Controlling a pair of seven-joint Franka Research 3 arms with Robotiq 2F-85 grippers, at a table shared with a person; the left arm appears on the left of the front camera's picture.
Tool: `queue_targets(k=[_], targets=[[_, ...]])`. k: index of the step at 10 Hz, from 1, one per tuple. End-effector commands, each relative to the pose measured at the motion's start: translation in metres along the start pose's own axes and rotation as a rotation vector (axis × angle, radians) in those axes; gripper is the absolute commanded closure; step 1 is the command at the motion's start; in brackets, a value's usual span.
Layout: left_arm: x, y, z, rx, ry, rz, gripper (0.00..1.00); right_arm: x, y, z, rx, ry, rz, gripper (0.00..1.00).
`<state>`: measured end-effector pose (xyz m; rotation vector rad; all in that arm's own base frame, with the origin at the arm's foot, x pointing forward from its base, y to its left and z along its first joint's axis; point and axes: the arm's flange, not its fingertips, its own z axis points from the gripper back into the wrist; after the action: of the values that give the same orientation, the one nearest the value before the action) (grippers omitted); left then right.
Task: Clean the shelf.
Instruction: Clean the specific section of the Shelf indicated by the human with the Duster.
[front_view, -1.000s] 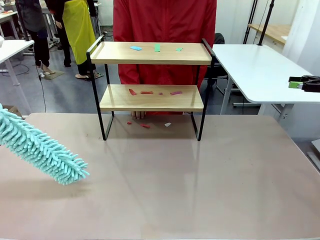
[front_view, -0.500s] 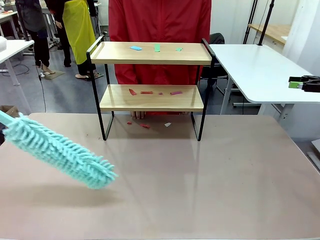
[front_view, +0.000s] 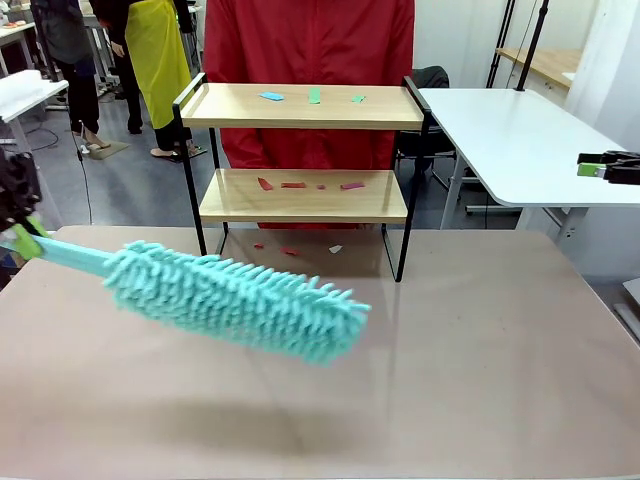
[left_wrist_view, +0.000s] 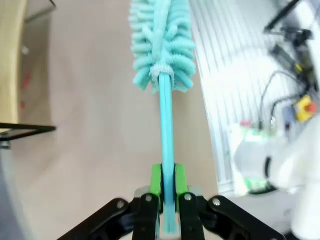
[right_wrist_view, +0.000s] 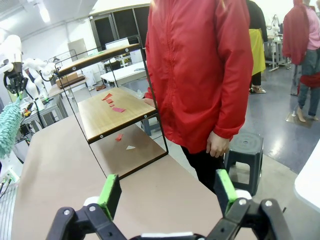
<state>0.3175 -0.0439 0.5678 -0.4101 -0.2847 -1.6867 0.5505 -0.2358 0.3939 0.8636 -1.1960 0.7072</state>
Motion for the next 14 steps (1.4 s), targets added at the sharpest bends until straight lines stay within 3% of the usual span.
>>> queue_targets(k=[1, 4, 6, 7, 8, 11, 14], targets=[[0.02, -0.003, -0.028, 0.033, -0.087, 0.176, 0.87, 0.003, 0.001, -0.001, 0.002, 0.001, 0.005, 0.0], [0.093, -0.013, -0.09, 0.106, -0.096, 0.452, 0.87, 0.003, 0.001, -0.001, 0.002, 0.001, 0.005, 0.0], [0.115, -0.013, -0.119, 0.157, -0.077, 0.551, 0.87, 0.003, 0.001, -0.001, 0.002, 0.001, 0.005, 0.0], [0.124, -0.013, -0.131, 0.187, -0.104, 0.579, 0.87, 0.003, 0.001, -0.001, 0.002, 0.001, 0.005, 0.0], [0.111, -0.014, -0.11, 0.117, -0.059, 0.496, 0.87, 0.003, 0.001, -0.001, 0.002, 0.001, 0.005, 0.0], [0.111, -0.014, -0.11, 0.117, -0.059, 0.496, 0.87, 0.003, 0.001, -0.001, 0.002, 0.001, 0.005, 0.0], [0.153, -0.014, -0.139, 0.26, -0.008, 0.631, 0.87, 0.003, 0.001, -0.001, 0.002, 0.001, 0.005, 0.0]])
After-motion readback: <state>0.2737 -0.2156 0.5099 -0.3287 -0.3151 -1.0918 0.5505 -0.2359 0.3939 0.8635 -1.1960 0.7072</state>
